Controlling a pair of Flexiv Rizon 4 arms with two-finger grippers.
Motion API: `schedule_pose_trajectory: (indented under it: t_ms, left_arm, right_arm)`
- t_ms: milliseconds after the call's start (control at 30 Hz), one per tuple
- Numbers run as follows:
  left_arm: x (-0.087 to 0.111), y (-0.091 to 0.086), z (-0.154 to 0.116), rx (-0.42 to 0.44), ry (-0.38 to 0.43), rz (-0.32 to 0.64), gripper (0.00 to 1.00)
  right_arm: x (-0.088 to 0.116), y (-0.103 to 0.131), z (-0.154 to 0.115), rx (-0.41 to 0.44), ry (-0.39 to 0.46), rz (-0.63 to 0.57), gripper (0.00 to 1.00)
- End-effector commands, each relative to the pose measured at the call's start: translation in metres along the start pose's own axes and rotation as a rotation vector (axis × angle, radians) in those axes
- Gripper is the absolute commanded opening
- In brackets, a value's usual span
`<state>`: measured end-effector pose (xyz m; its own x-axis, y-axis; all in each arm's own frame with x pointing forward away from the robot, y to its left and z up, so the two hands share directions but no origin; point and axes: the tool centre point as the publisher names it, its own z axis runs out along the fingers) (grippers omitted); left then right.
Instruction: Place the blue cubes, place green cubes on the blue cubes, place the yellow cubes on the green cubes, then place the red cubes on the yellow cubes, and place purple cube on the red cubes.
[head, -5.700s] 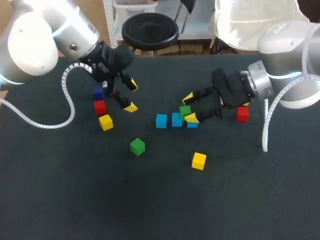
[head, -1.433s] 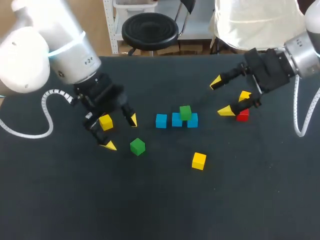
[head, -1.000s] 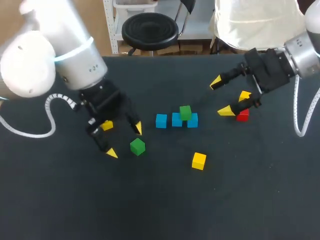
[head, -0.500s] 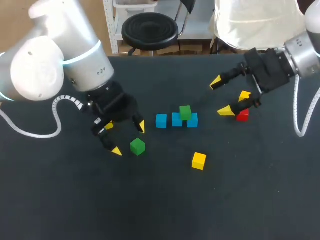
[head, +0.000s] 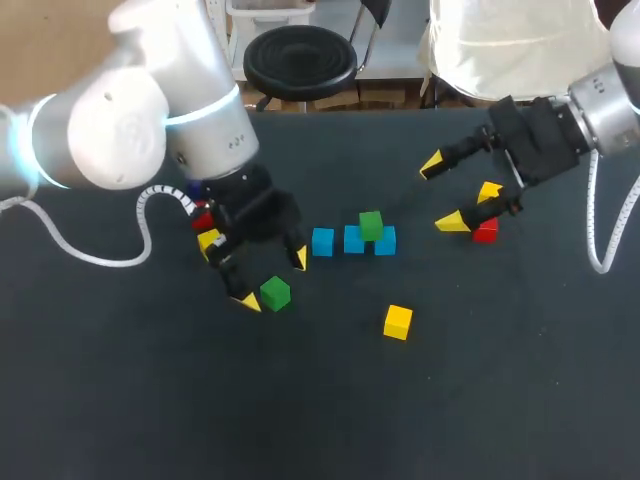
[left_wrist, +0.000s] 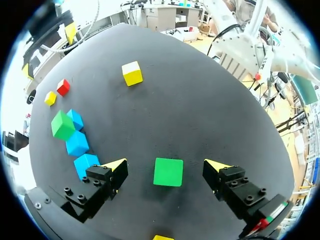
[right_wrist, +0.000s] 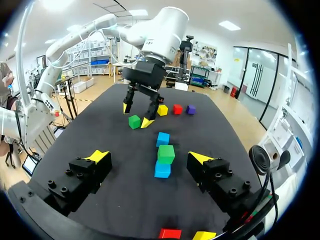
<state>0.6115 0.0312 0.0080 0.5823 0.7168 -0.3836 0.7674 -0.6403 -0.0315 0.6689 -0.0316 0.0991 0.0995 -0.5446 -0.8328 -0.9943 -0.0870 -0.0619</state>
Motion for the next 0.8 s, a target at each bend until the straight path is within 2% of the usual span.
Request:
schedule_pose_trajectory:
  t_ms: [33, 67, 100, 133, 167, 200, 233, 333, 500, 567, 667, 700, 733, 767, 800]
  left_arm:
    - [0.0050, -0.0069, -0.0064, -0.016, -0.012, -0.002, 1.00]
    - [0.0060, -0.0081, -0.0073, -0.020, -0.018, -0.006, 1.00]
    - [0.0067, -0.0087, -0.0077, -0.022, -0.020, -0.007, 0.94]
    - [0.0075, -0.0091, -0.0075, -0.022, -0.024, -0.010, 0.93]
    - [0.0082, -0.0095, -0.0069, -0.021, -0.026, -0.010, 0.80]
    - [0.0084, -0.0100, -0.0060, -0.019, -0.038, -0.008, 0.40]
    - [0.0082, -0.0104, -0.0052, -0.017, -0.049, -0.008, 0.26]
    - [0.0072, -0.0113, -0.0024, -0.017, -0.059, -0.005, 0.38]
    - [0.0040, -0.0127, -0.0012, -0.024, -0.087, 0.003, 0.38]
    - [0.0030, -0.0136, -0.0013, -0.024, -0.091, 0.004, 0.46]
    - [0.0015, -0.0145, 0.0000, -0.023, -0.093, 0.011, 0.50]
    - [0.0014, -0.0144, 0.0002, -0.023, -0.093, 0.011, 0.58]
    - [0.0015, -0.0142, 0.0004, -0.021, -0.092, 0.012, 0.76]
    - [0.0017, -0.0138, 0.0005, -0.021, -0.092, 0.011, 0.87]
    - [0.0018, -0.0135, 0.0005, -0.021, -0.091, 0.010, 0.92]
  right_arm:
    - [-0.0003, 0.0006, -0.0004, 0.001, 0.001, 0.000, 1.00]
    - [-0.0003, 0.0006, -0.0004, 0.001, 0.001, 0.000, 1.00]
    - [-0.0003, 0.0006, -0.0004, 0.001, 0.001, 0.000, 1.00]
    - [-0.0003, 0.0006, -0.0004, 0.001, 0.001, 0.000, 1.00]
    - [-0.0003, 0.0006, -0.0004, 0.001, 0.001, 0.000, 1.00]
    - [-0.0003, 0.0006, -0.0004, 0.001, 0.001, 0.000, 1.00]
    - [-0.0003, 0.0006, -0.0004, 0.001, 0.001, 0.000, 1.00]
    - [-0.0003, 0.0006, -0.0004, 0.001, 0.001, 0.000, 1.00]
    - [-0.0003, 0.0006, -0.0004, 0.001, 0.001, 0.000, 1.00]
    - [-0.0003, 0.0006, -0.0004, 0.001, 0.001, 0.000, 1.00]
    - [-0.0003, 0.0006, -0.0004, 0.001, 0.001, 0.000, 1.00]
    - [-0.0003, 0.0006, -0.0004, 0.001, 0.001, 0.000, 1.00]
    - [-0.0003, 0.0006, -0.0004, 0.001, 0.001, 0.000, 1.00]
    - [-0.0003, 0.0006, -0.0004, 0.001, 0.001, 0.000, 1.00]
    - [-0.0003, 0.0006, -0.0004, 0.001, 0.001, 0.000, 1.00]
